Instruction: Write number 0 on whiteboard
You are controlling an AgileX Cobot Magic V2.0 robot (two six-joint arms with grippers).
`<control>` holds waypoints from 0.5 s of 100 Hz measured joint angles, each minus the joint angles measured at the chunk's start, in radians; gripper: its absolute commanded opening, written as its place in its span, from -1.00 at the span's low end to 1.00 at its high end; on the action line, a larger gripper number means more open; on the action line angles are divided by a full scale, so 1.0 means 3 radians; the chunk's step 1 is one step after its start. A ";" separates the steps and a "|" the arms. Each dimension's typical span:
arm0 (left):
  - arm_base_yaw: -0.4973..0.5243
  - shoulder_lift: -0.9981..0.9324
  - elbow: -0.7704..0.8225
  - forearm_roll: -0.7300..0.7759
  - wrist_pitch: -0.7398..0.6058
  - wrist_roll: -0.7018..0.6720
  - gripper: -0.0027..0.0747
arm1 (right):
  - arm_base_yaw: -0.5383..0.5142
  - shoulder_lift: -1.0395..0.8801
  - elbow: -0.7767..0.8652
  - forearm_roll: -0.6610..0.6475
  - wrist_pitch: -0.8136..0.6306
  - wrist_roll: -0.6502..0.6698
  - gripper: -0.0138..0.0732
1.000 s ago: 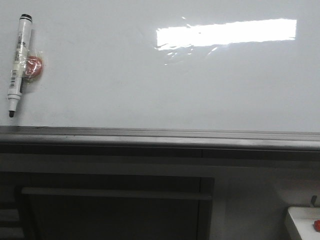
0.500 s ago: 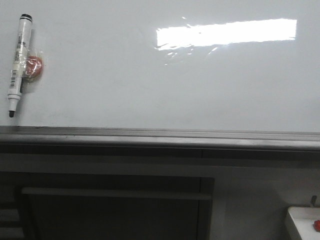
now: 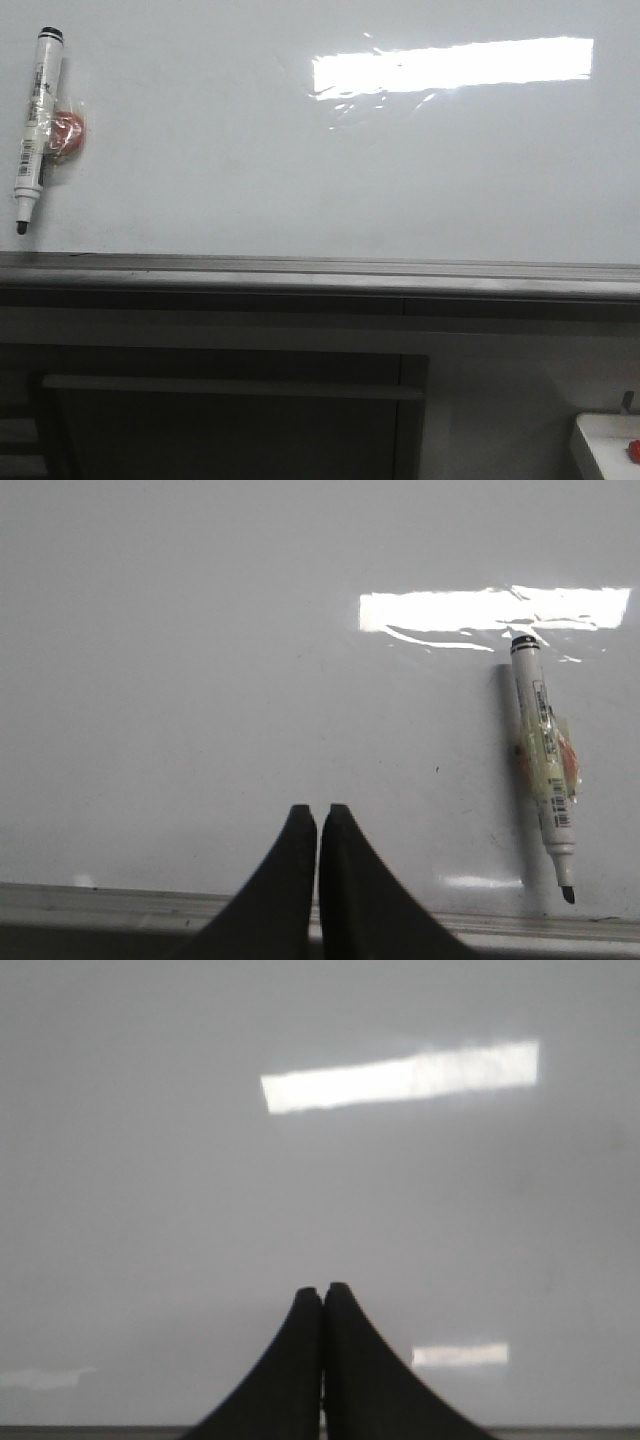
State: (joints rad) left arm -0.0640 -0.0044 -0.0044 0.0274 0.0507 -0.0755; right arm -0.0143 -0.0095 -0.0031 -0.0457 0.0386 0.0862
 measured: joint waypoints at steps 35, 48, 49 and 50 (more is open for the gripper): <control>0.0000 0.0510 -0.0687 0.0000 0.0602 0.0000 -0.98 | 0.0000 0.0402 -0.1202 0.0278 0.2042 0.0037 -0.82; 0.0000 0.0850 -0.0949 0.0000 0.0698 0.0000 -0.98 | 0.0000 0.0612 -0.1508 0.0355 0.2293 0.0037 -0.82; 0.0000 0.0864 -0.0957 0.0000 0.0705 0.0000 -0.98 | 0.0000 0.0618 -0.1516 0.0362 0.2293 0.0037 -0.82; 0.0000 0.0877 -0.0972 0.0000 0.0704 0.0000 -0.98 | 0.0000 0.0629 -0.1528 0.0370 0.2293 0.0037 -0.82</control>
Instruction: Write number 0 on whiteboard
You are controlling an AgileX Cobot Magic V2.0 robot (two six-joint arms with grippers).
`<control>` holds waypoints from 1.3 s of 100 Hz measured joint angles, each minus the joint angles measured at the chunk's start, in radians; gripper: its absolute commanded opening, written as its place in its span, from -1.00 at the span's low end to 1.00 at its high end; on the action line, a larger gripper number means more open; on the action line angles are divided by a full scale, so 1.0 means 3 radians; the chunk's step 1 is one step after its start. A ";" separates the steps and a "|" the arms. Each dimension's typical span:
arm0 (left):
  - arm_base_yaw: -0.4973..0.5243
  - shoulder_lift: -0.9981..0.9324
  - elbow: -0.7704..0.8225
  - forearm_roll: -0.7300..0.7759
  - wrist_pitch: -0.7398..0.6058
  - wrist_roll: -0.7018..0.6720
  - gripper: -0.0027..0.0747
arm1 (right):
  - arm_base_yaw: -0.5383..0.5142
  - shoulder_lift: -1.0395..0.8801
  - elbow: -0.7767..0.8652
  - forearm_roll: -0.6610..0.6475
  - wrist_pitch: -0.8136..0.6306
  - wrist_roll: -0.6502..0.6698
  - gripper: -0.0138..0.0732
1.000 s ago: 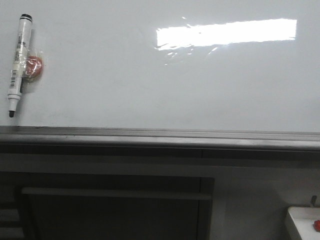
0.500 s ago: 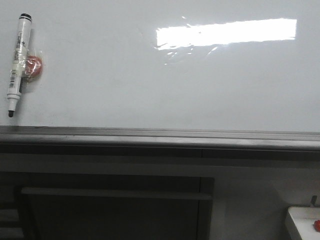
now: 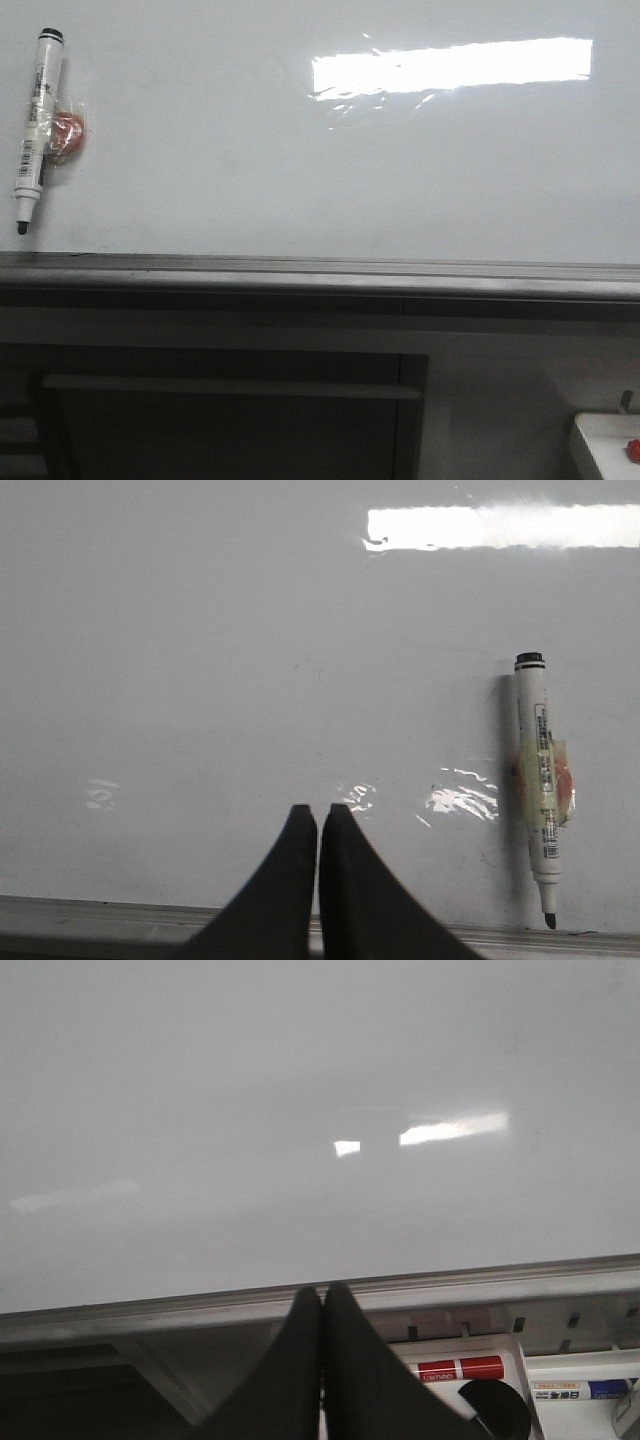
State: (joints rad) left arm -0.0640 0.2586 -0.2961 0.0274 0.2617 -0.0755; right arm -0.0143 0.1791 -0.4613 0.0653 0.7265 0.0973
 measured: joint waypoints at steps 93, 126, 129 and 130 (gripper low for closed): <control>-0.0344 0.0892 0.0098 -0.0260 -0.0604 0.0065 0.16 | 0.0771 0.0879 0.0003 0.0782 -0.0381 -0.0664 -0.82; -0.0820 0.1919 0.0098 -0.0269 -0.1538 0.0065 0.15 | 0.1154 0.1283 0.0008 0.0819 -0.0927 -0.0715 -0.82; -0.0854 0.2029 0.0098 -0.0269 -0.1635 0.0065 0.16 | 0.1175 0.1292 0.0008 0.0819 -0.0946 -0.0720 -0.82; -0.0869 0.2051 0.0098 -0.0269 -0.1679 0.0065 0.16 | 0.1179 0.1292 0.0008 0.0819 -0.0949 -0.0720 -0.82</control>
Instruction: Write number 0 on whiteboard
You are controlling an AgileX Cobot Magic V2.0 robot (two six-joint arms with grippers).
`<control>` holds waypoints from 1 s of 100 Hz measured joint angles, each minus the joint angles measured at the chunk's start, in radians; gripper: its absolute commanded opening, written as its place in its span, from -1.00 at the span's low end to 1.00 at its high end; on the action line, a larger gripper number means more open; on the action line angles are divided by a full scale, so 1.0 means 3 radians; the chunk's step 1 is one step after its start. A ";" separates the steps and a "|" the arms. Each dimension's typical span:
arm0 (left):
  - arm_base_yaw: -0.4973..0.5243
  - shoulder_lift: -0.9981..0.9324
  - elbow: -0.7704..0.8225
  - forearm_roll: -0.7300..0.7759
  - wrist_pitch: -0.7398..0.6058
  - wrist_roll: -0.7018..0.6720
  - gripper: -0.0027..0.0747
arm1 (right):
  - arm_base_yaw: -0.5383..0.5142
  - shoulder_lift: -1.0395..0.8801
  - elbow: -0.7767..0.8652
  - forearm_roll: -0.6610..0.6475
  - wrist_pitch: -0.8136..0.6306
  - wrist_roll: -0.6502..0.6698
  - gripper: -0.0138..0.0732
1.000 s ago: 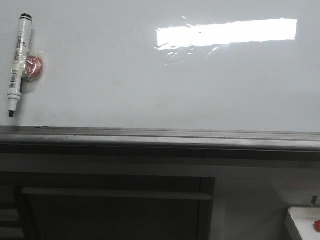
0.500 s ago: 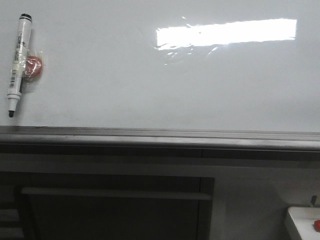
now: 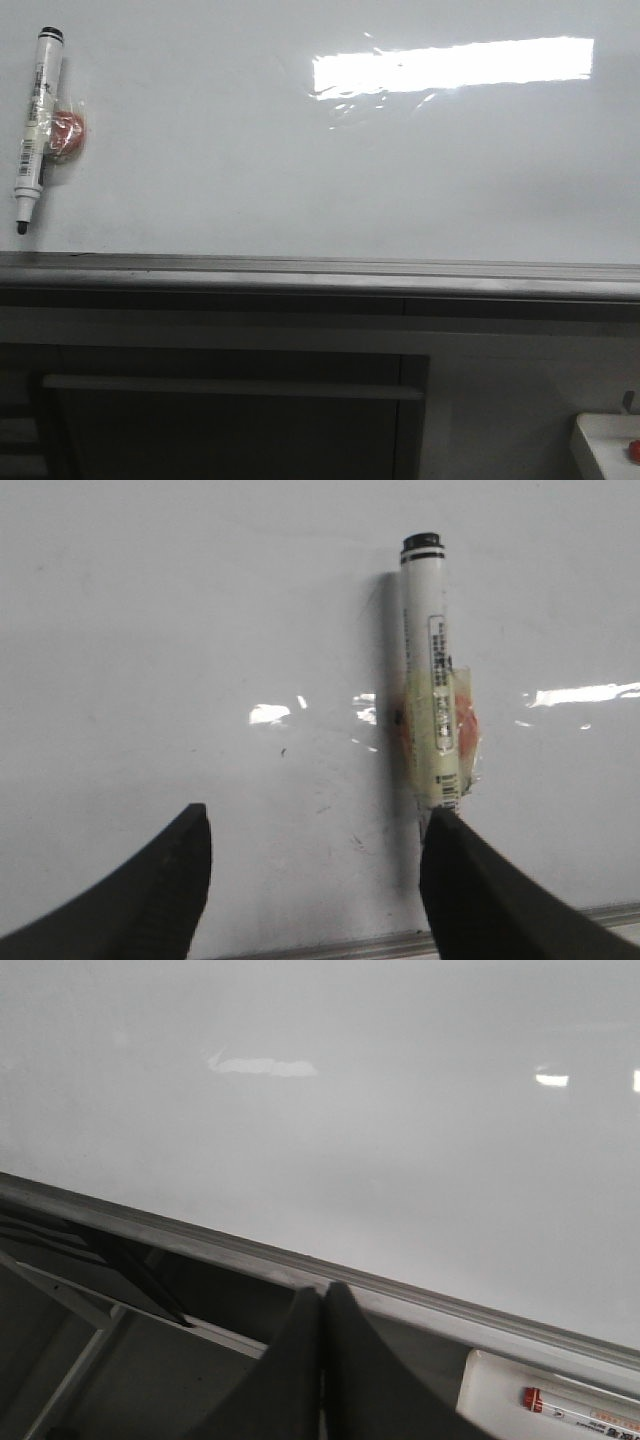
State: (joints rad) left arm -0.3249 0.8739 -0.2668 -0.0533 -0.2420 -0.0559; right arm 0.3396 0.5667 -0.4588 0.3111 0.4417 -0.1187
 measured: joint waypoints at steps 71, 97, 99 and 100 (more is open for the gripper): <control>-0.0521 0.0989 -0.0277 -0.0256 -0.0446 -0.0091 0.15 | 0.0097 0.0014 0.0000 0.0000 -0.0044 0.0000 -0.82; -0.0541 0.1108 -0.0291 -0.0269 -0.0558 -0.0235 0.04 | 0.0097 0.0014 0.0000 0.0000 -0.0044 0.0000 -0.82; -0.0541 0.1108 -0.0291 -0.0269 -0.0558 -0.0235 -0.05 | 0.0097 0.0014 0.0000 0.0000 -0.0044 0.0000 -0.82; -0.0541 0.1111 -0.0291 -0.0269 -0.0558 -0.0238 -0.08 | 0.0097 0.0014 0.0000 0.0000 -0.0044 0.0000 -0.82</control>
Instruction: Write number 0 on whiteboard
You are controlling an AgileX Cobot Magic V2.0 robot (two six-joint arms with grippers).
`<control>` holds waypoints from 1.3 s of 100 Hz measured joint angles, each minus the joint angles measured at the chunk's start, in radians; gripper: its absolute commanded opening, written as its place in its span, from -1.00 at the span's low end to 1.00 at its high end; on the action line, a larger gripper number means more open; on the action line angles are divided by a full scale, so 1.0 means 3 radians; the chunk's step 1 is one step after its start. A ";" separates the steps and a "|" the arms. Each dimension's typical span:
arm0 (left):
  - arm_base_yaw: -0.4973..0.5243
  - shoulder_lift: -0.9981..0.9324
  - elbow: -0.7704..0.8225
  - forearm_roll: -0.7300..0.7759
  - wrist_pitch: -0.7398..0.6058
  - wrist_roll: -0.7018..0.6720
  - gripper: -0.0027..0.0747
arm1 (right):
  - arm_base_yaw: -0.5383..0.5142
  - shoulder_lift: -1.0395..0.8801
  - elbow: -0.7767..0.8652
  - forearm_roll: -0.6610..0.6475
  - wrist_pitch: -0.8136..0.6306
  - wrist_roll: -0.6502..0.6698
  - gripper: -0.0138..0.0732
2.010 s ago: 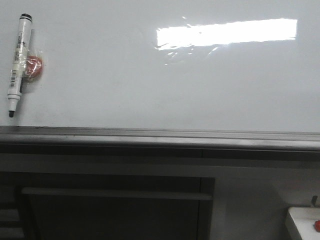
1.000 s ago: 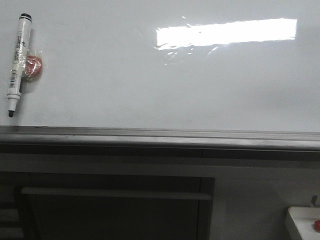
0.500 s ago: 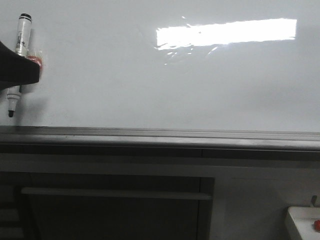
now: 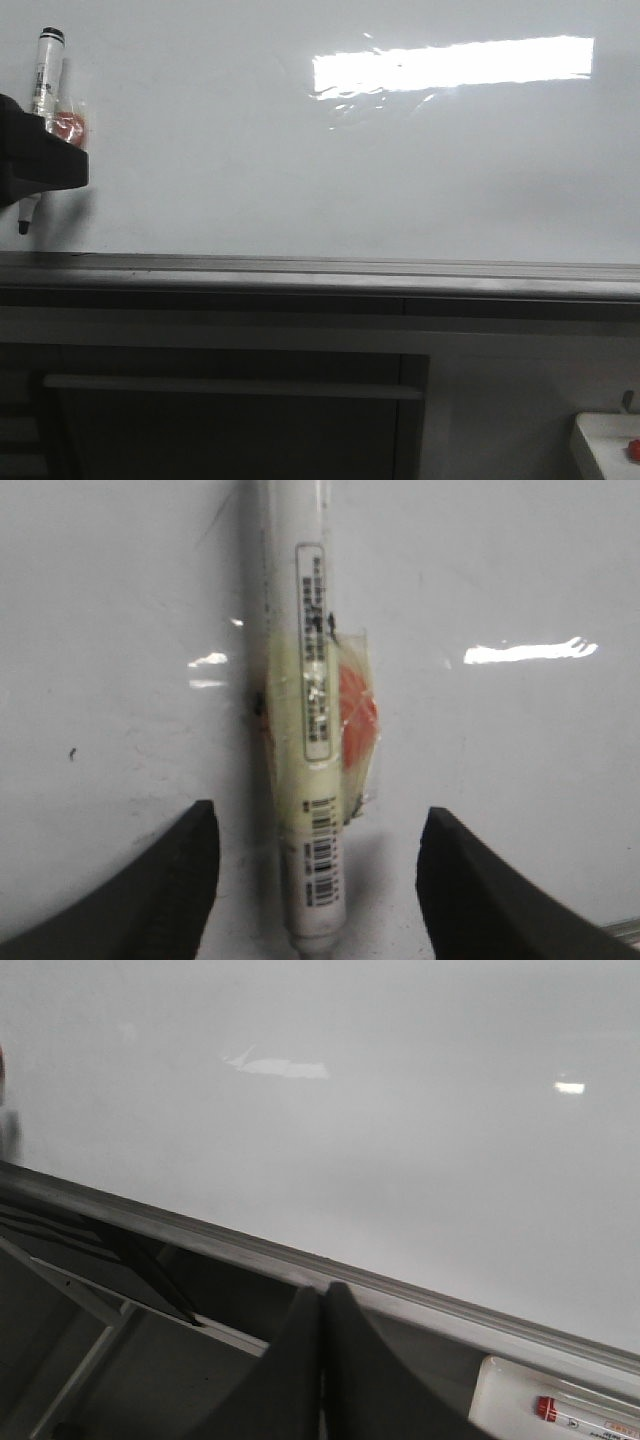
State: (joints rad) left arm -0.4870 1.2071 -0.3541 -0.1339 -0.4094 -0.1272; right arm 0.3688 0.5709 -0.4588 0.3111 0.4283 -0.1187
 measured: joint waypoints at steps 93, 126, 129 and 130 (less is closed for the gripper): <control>-0.0216 -0.0589 0.0000 0.2619 0.0110 -0.0057 -0.98 | 0.1458 0.0879 -0.0843 0.0088 0.0194 -0.0752 0.26; -0.0216 -0.0712 0.0000 0.3976 -0.0309 -0.0059 -0.98 | 0.1923 0.1283 -0.1021 0.0088 -0.0141 -0.1057 0.25; -0.0216 -0.0712 0.0000 0.4023 -0.0346 -0.0064 -0.98 | 0.1956 0.1304 -0.1021 0.0088 -0.0185 -0.1064 0.25; -0.0216 -0.0712 0.0000 0.4032 -0.0353 -0.0064 -0.98 | 0.1962 0.1310 -0.1021 0.0088 -0.0209 -0.1064 0.25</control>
State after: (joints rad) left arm -0.5518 0.9934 -0.3541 1.0758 -0.5152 -0.1465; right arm 0.9575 0.9639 -0.7651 0.3376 0.3656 -0.4380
